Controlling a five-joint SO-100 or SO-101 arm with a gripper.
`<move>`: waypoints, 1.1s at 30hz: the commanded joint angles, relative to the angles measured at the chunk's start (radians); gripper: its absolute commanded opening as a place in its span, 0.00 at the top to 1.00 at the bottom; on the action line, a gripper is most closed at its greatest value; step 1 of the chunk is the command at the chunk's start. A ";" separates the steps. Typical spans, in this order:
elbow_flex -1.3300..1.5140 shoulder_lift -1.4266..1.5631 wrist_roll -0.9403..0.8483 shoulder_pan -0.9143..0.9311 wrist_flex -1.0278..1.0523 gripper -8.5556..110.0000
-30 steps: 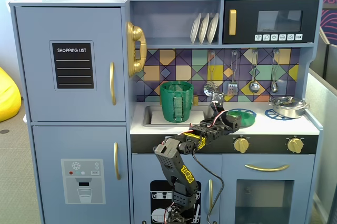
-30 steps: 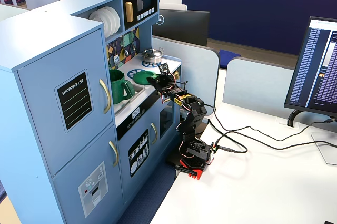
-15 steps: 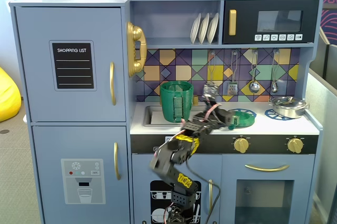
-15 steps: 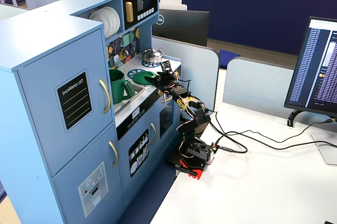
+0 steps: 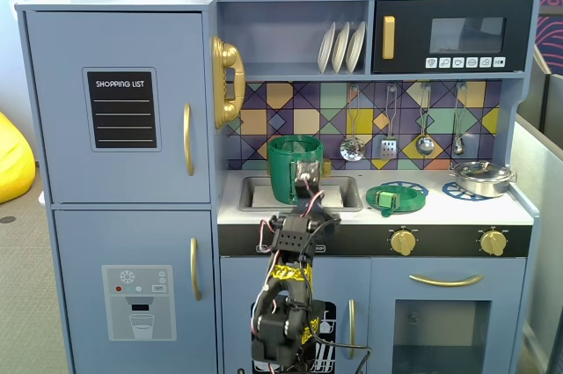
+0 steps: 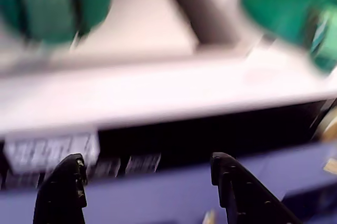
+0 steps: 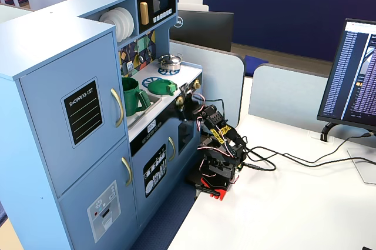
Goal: Take off the lid from the green recipient and place it on the counter
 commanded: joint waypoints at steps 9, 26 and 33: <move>0.238 0.120 -0.038 -0.210 0.172 0.75; 0.592 0.173 0.140 -0.318 -0.104 0.77; 0.592 0.173 0.106 -0.314 0.140 0.81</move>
